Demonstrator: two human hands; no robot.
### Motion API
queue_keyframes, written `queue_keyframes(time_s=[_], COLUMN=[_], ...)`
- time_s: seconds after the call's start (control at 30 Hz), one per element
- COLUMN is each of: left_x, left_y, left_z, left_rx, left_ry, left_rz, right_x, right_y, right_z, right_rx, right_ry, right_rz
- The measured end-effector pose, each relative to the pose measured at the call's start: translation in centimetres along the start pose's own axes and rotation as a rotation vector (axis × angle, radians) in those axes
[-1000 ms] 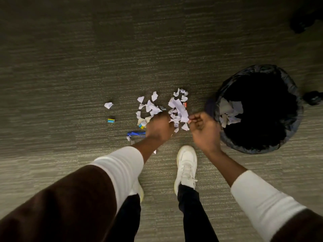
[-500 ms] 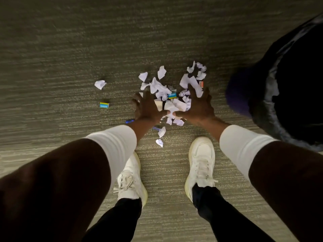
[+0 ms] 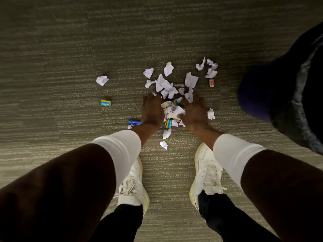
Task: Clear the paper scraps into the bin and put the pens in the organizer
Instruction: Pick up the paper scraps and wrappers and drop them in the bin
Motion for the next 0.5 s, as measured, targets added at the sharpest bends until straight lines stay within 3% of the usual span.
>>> queue_keyframes(time_s=[0.33, 0.5], left_x=[4.3, 8.1], left_y=[-5.0, -8.4], left_z=[3.2, 8.1], left_rx=[0.114, 0.228], left_ry=[-0.019, -0.043], left_rz=[0.078, 0.167], right_x=[5.9, 11.0], right_y=[-6.1, -10.6], right_z=[1.7, 3.8], right_rx=[-0.253, -0.375], right_ry=[0.003, 0.119], right_rz=[0.239, 0.266])
Point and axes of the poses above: each hand's wrist, its own x-axis away from the middle knuckle, its own y-axis out of the palm, z = x × y, the point moved 3 cm from there along -x, towards the middle knuckle, and after that the axes turned 12 degrees about x, right-handed, at the moved point
